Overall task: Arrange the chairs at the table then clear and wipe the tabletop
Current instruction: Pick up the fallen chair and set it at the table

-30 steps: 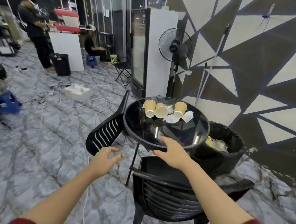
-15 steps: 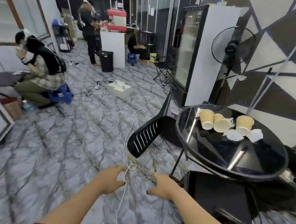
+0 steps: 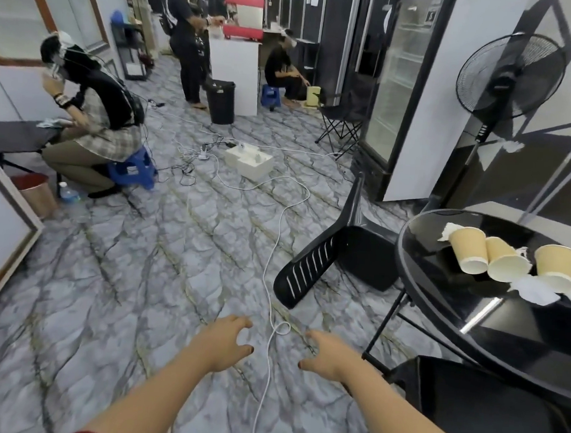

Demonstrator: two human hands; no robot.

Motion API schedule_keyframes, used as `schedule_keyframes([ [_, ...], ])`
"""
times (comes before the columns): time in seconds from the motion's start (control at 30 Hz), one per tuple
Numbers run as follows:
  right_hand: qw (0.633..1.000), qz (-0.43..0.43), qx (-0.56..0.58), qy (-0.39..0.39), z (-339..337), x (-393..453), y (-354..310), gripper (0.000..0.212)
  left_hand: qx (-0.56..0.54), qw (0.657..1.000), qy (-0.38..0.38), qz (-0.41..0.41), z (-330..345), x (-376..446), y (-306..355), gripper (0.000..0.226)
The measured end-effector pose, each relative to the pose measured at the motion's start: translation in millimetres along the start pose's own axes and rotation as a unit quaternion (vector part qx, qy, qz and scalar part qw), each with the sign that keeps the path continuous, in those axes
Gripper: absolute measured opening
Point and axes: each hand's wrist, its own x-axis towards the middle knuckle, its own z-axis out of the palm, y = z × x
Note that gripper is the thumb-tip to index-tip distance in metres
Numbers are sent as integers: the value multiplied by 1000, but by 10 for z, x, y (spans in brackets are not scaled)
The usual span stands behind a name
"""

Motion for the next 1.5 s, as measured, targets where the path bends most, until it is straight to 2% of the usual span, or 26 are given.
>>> schedule_keyframes([
  [0.3, 1000, -6, 29, -11, -488, 1151, -208, 70, -33, 999, -9, -27, -436, 1015, -371, 55],
  [0.6, 1000, -13, -5, -8, -1344, 2382, -340, 75, -53, 997, 5, -54, -1066, 2142, -569, 55],
  [0.8, 999, -19, -14, -22, -1674, 3064, -603, 74, -51, 997, 13, -49, -1498, 2732, -828, 56],
  [1.07, 998, 8, 64, 8, -2172, 4241, -1069, 76, -22, 1000, -17, 6, -2236, 4036, -1296, 55],
  [1.23, 992, 61, 108, 33, -2539, 4887, -1322, 68, 8, 997, -60, 48, -2863, 4840, -1598, 54],
  [1.5, 968, 133, 197, 78, -2860, 5484, -1371, 72, 59, 984, -116, 121, -3460, 5947, -1715, 55],
])
